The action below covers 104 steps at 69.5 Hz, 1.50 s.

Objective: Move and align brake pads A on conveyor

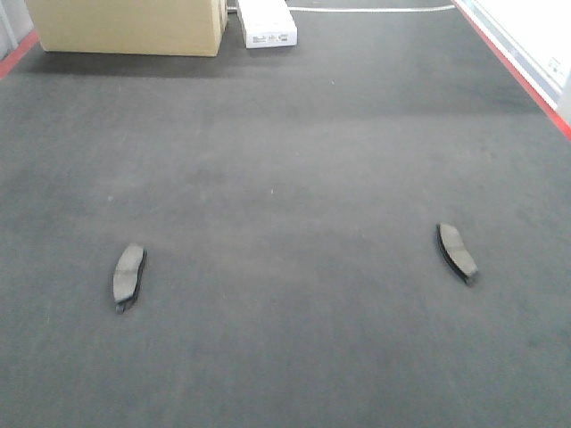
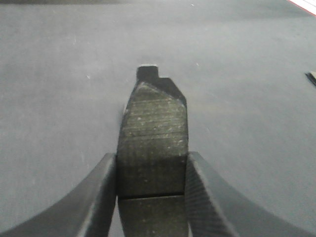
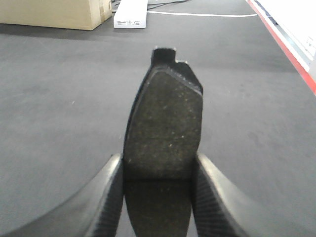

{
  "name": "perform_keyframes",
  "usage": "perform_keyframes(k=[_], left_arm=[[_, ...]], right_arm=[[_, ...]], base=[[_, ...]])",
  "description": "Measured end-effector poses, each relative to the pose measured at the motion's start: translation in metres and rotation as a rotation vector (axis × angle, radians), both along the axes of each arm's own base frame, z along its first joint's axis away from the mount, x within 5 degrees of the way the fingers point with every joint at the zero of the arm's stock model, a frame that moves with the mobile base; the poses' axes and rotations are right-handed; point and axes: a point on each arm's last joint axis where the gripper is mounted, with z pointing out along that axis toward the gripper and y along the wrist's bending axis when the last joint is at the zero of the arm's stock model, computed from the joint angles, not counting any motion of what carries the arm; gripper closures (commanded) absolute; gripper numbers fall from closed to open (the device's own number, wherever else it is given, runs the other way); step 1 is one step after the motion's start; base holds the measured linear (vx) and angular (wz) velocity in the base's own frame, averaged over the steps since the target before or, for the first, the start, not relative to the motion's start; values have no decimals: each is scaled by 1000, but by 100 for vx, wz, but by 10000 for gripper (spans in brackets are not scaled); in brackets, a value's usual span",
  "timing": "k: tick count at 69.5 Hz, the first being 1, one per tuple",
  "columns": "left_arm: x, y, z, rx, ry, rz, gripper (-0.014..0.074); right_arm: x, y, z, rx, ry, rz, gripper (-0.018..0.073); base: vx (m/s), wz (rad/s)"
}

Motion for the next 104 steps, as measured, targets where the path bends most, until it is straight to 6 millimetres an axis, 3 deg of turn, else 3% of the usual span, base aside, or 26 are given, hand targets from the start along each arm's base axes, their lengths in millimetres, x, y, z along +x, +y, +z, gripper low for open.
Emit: perform_keyframes(k=[104], left_arm=[[4,-2,6,-31,-19,5,601]], right_arm=[[0,0,0,0,0,0,565]], base=[[4,1]])
